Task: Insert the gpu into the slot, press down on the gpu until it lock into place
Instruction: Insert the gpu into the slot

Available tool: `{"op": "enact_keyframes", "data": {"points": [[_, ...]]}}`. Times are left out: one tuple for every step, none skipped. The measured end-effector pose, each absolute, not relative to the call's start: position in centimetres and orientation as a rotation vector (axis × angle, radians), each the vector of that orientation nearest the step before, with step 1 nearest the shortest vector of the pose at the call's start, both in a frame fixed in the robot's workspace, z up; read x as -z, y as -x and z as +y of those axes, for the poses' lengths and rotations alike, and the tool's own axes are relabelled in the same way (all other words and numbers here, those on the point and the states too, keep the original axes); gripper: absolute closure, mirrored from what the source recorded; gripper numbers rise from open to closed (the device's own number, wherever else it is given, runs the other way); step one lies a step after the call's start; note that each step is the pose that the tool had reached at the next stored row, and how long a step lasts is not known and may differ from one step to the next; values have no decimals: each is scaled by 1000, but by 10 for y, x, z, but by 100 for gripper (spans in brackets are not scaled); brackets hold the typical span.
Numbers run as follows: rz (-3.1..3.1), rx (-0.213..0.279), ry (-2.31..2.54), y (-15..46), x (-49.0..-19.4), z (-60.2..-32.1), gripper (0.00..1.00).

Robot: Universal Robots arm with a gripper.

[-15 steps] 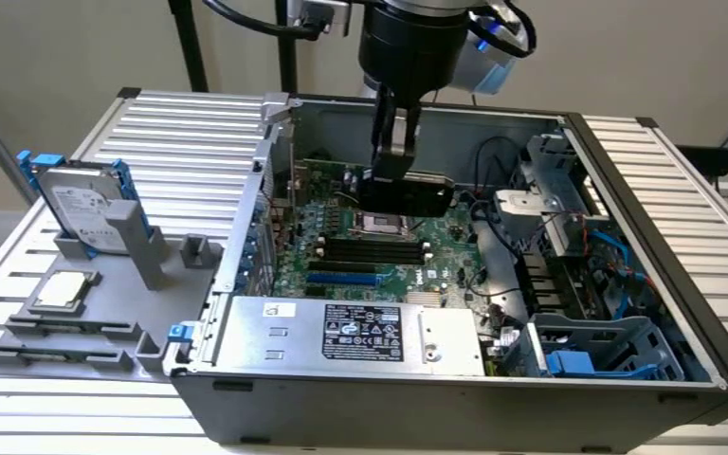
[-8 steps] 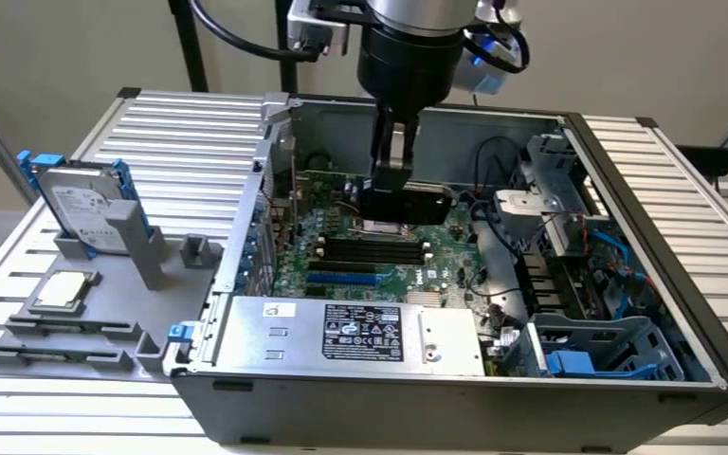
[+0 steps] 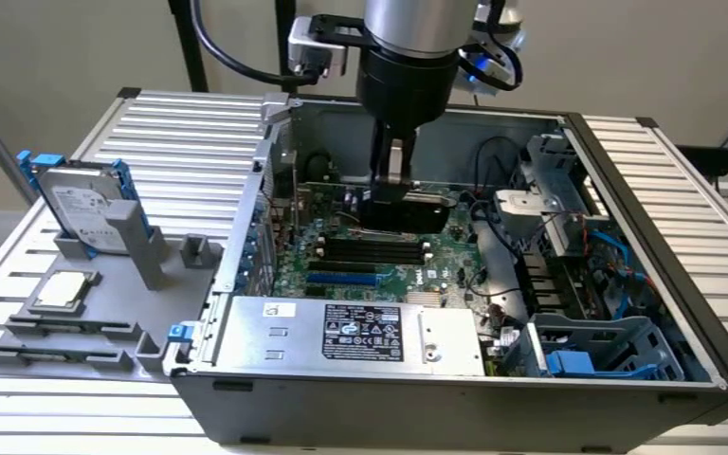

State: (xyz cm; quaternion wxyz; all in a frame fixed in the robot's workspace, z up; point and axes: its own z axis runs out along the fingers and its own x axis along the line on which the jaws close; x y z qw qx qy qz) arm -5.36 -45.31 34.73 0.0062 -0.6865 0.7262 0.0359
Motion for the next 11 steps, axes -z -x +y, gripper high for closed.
{"op": "enact_keyframes", "data": {"points": [[2272, -113, 2148, 54, -345, -453, 74], [2272, -113, 2148, 54, -343, -453, 74], [2272, -113, 2148, 54, -342, -453, 74], [2272, -113, 2148, 54, -340, -453, 74], [2272, -113, 2148, 54, -338, -453, 74], [2271, -113, 2148, 54, -336, -453, 74], [2271, -114, 2148, 54, -334, -453, 74], [2270, -115, 2149, 54, -333, -454, 74], [2268, -115, 2150, 54, -331, -455, 74], [2266, -116, 2151, 54, -329, -455, 74], [2264, -115, 2154, 54, -327, -455, 74]]}}
